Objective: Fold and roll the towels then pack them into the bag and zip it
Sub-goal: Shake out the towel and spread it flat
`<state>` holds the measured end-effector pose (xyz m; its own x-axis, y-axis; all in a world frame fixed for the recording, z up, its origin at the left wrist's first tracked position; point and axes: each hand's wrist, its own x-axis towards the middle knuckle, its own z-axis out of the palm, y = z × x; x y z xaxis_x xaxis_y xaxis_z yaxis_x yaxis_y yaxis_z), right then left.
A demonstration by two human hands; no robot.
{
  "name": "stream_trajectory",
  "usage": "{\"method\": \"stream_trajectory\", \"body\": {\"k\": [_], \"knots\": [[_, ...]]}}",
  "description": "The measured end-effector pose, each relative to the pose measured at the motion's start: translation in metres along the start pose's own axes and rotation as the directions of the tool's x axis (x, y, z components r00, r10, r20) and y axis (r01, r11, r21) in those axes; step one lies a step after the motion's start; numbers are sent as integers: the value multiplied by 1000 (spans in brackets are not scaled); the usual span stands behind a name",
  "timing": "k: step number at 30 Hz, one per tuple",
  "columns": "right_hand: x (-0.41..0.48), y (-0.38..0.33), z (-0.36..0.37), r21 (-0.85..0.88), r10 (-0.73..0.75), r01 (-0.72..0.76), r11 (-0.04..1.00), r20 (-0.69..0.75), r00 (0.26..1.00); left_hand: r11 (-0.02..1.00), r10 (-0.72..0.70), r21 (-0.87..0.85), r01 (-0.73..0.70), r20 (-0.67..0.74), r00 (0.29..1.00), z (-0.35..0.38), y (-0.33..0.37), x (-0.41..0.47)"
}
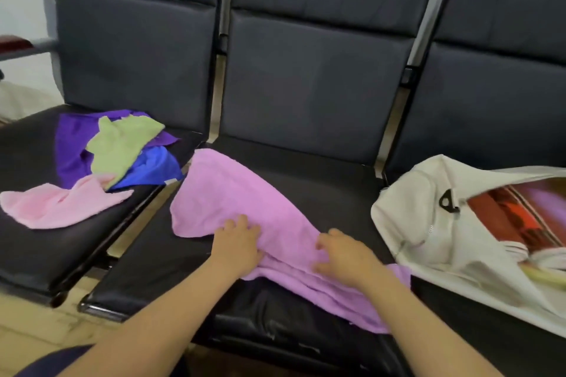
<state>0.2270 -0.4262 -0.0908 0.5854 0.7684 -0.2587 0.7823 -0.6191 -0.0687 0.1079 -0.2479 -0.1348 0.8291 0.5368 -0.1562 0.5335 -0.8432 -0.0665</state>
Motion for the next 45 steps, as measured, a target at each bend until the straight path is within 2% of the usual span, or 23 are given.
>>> {"method": "stream_trajectory", "body": {"k": [5,7,8,10,11,13,15,16,19,20,22,23,26,27,31,32,34,35,37,39,41,43,45], "knots": [[18,-17,26,-131,-126,119,984,-40,991,999,-21,-39,21,-7,1000,-29,0,3],[16,-20,23,30,-196,197,980,-38,980,989,-61,-143,38,-163,985,-52,0,4],[12,-22,19,250,-202,204,947,-34,979,971,-92,-239,21,-294,951,-61,-1,5],[5,-27,4,687,-137,151,710,-76,988,869,-180,-482,-109,-515,838,-73,-1,5],[4,-28,-3,806,-49,119,579,-111,993,784,-206,-584,-211,-564,799,-77,0,4],[8,-25,-12,937,154,64,344,-123,980,613,-126,-705,-357,-533,837,-78,-2,8],[12,-12,-17,988,270,-57,142,16,963,620,22,-703,-349,-429,903,-70,-7,13],[13,-3,-15,971,277,-125,204,65,959,685,68,-646,-336,-403,913,-65,-10,16],[21,24,3,593,298,-287,752,82,951,839,104,-497,-222,-253,962,-45,-22,15],[24,27,7,476,291,-293,829,80,953,852,156,-478,-212,-156,975,-38,-25,12],[28,22,7,477,263,-284,832,112,958,854,314,-439,-281,3,950,-24,-23,6],[29,20,5,589,256,-295,752,151,955,842,372,-438,-315,48,927,-18,-19,4],[32,12,4,952,210,-259,162,223,952,813,390,-478,-333,21,920,-6,-8,3],[32,11,2,974,251,-221,57,200,947,810,390,-461,-363,-39,920,-6,-7,4],[29,18,-12,967,591,118,-224,38,806,731,380,-465,-500,-332,863,-16,-22,12],[28,25,-14,936,622,177,-303,54,781,663,387,-573,-482,-289,875,-23,-25,9],[26,37,-16,882,616,226,-413,88,783,548,458,-774,-318,-40,888,-33,-25,2],[26,41,-16,907,606,212,-364,58,793,535,515,-813,-230,97,852,-36,-23,-1],[30,49,-14,993,590,115,-29,-76,804,609,543,-784,-120,302,784,-44,-16,-7],[33,53,-9,943,524,-25,333,-163,836,733,431,-680,-17,445,785,-54,-15,-9],[33,51,-8,756,431,-222,616,-87,898,879,249,-474,51,547,799,-63,-18,-10],[30,44,-13,538,406,-374,755,64,911,979,51,-196,52,488,871,-57,-19,-12],[20,34,-19,446,335,-402,800,224,915,985,-60,-132,115,367,928,-38,-15,-12]]}}
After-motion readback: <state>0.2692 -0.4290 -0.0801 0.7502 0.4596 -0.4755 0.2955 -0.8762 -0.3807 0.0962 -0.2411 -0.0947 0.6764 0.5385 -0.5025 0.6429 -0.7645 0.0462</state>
